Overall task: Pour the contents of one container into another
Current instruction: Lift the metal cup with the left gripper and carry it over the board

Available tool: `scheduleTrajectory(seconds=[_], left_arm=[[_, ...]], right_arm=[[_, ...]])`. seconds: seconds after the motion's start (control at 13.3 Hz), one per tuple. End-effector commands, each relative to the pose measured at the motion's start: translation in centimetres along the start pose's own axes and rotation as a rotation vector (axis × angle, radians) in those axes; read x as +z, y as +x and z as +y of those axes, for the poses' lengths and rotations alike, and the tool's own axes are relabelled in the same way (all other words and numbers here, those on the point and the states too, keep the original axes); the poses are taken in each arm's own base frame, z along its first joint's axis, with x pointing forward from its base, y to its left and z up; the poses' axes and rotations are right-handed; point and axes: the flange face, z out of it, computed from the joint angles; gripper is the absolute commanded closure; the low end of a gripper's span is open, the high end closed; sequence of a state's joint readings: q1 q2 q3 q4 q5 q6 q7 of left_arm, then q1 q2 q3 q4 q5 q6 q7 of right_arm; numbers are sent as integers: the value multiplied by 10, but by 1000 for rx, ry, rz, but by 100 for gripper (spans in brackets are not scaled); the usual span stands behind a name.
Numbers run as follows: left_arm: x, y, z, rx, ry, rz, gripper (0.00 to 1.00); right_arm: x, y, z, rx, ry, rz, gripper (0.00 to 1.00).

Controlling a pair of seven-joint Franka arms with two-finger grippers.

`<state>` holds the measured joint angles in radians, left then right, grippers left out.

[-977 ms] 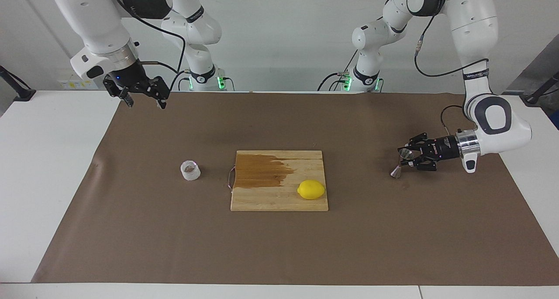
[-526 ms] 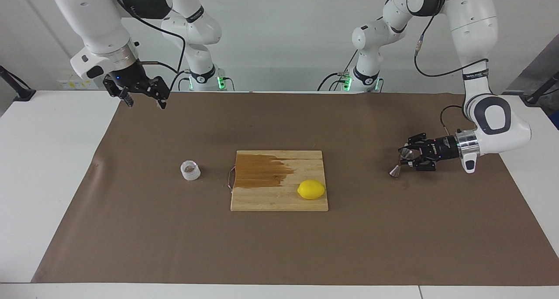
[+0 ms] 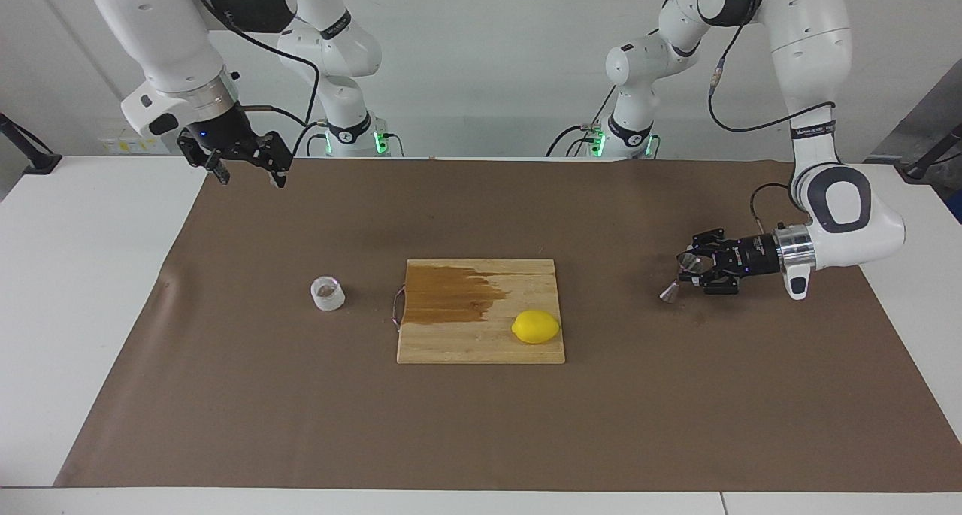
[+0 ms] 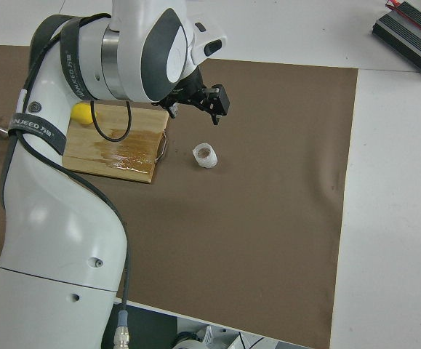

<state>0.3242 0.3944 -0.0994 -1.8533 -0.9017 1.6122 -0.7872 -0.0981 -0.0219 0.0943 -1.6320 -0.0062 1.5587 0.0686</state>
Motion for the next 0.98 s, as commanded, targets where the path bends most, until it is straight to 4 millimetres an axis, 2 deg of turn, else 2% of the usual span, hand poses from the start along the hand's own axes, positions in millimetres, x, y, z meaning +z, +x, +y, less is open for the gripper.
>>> scheduleTrajectory(seconds=[0.0,0.23,0.45,0.9], left_arm=[[5,-15,-3,3,-4,-12,58],[16,-28,2,18,15,-12,59],[32,-53,8,47,39,-4,61],[91,-114,14,109,110,-7,63]], right_arm=[[-2,0,1,22,28,3,0],[-2,0,1,22,28,3,0],[-2,0,1,22,28,3,0],[-2,0,1,22,28,3,0]])
